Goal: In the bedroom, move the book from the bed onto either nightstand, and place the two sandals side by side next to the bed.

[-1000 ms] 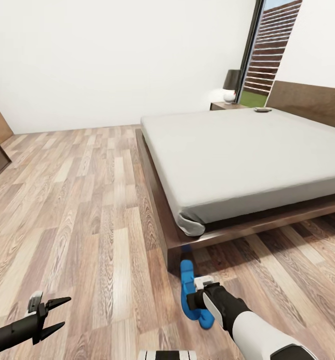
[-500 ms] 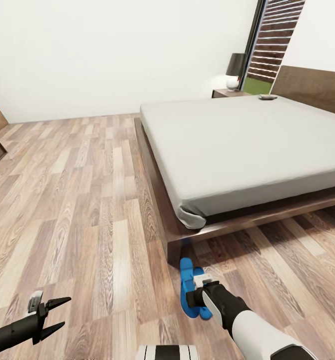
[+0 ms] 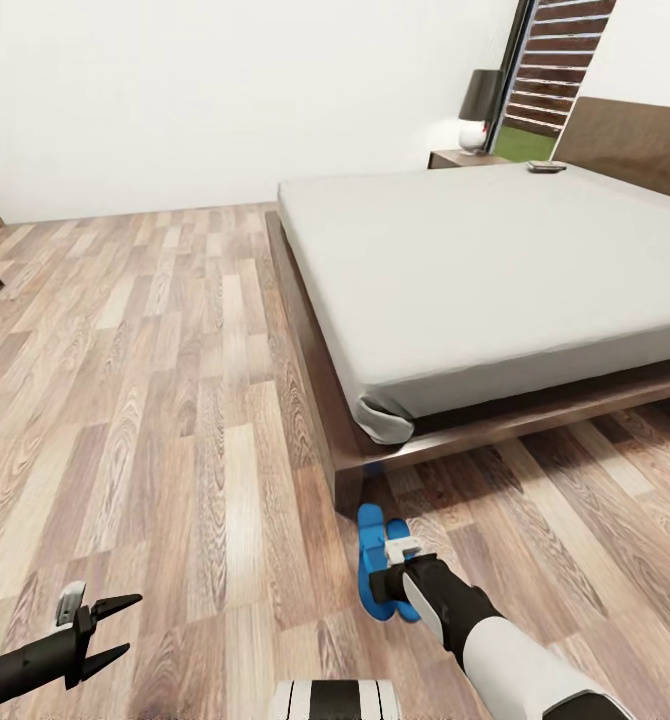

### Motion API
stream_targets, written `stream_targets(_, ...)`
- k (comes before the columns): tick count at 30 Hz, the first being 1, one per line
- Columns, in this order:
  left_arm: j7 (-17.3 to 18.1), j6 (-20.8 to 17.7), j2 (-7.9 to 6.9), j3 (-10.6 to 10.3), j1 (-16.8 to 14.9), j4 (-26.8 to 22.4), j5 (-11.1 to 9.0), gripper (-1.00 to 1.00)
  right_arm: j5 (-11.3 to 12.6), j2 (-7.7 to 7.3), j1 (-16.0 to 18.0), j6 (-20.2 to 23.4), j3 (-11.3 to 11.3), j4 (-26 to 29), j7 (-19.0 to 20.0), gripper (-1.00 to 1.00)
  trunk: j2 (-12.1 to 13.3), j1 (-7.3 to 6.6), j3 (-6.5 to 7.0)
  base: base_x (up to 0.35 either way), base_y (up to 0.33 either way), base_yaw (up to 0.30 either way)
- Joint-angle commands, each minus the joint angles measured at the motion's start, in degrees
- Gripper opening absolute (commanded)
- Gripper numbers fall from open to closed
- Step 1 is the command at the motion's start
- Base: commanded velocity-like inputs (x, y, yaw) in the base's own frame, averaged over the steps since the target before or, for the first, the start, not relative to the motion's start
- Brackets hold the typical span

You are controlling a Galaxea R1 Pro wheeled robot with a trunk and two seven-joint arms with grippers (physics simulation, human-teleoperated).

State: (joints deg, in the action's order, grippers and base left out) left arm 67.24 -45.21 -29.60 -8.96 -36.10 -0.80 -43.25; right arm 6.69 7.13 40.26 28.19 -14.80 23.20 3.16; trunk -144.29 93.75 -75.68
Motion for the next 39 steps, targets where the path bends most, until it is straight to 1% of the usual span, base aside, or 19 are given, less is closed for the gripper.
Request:
stream_targets(1, 0.21, -0.41, -0.02, -0.44, -0.03, 0.01, -0.44, 1.00, 0.58, -0.05, 0.02, 0.27, -0.40, 0.16, -0.17, -1.00, -0.03, 0.01, -0.27, 0.000, 0.000, 0.000)
stream_targets(9, 0.19, -0.41, -0.02, -0.44, -0.03, 0.01, -0.44, 1.00, 0.53, -0.01, -0.12, 0.29, -0.40, 0.47, -0.32, -1.00, -0.14, 0.22, -2.04, 0.000, 0.000, 0.000)
stream_targets(20, 0.21, -0.41, 0.06, -0.44, -0.03, 0.01, -0.52, 1.00, 0.52, -0.01, -0.07, 0.39, -0.40, 0.60, -1.08, -1.00, -0.14, 0.22, -2.04, 0.000, 0.000, 0.000)
stream_targets(25, 0.23, -0.41, 0.07, -0.44, -0.03, 0.01, -0.52, 1.00, 0.52, -0.01, -0.02, 1.20, -0.40, 0.61, -1.19, -1.00, -0.14, 0.22, -2.04, 0.000, 0.000, 0.000)
stream_targets(39, 0.17, -0.41, 0.07, -0.44, -0.03, 0.00, -0.37, 1.00, 0.52, -0.01, -0.01, 1.87, -0.40, 0.61, -1.23, -1.00, -0.33, 0.58, -5.14, 0.000, 0.000, 0.000)
